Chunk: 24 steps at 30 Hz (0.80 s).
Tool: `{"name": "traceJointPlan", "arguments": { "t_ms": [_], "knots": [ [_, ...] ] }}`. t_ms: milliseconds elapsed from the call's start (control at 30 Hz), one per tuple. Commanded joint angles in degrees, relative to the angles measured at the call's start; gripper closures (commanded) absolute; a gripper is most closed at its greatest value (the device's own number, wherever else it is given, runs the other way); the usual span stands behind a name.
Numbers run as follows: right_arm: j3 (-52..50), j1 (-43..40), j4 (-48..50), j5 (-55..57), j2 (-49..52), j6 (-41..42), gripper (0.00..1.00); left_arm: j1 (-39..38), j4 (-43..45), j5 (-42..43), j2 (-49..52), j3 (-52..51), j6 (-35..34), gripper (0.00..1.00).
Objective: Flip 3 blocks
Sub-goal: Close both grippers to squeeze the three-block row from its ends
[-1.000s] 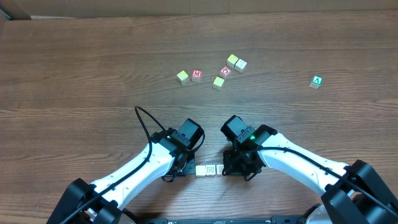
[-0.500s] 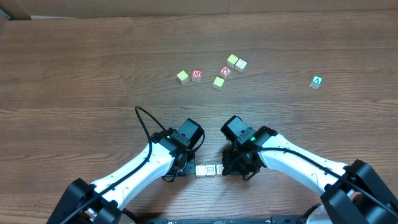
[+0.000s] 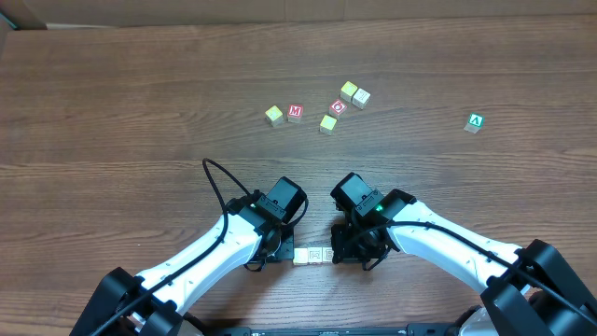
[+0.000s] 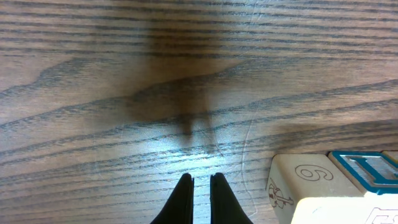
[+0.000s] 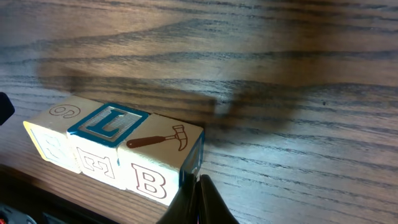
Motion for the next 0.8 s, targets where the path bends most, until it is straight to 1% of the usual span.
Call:
{"name": "traceJointPlan", "arguments": {
  "t_ms": [0, 167, 267, 767],
  "knots": [
    [-0.3, 0.2, 0.5, -0.5, 0.0, -0.8, 0.96, 0.3, 0.5, 1.5, 0.3, -0.5, 1.3, 0.96],
    [-0.3, 0.2, 0.0, -0.4, 0.0, -0.5, 0.96, 0.3, 1.3, 5.1, 0.3, -0.5, 5.6, 0.96],
    [-0.3, 0.2, -1.9, 1.3, 0.0, 3.1, 0.96, 0.3, 0.8, 6.4, 0.3, -0.5, 7.5, 0.96],
    [-0.3, 1.1, -2.1, -0.3, 0.0, 6.4, 0.96, 0.3, -0.6, 8.0, 0.4, -0.5, 7.8, 0.96]
  ]
}}
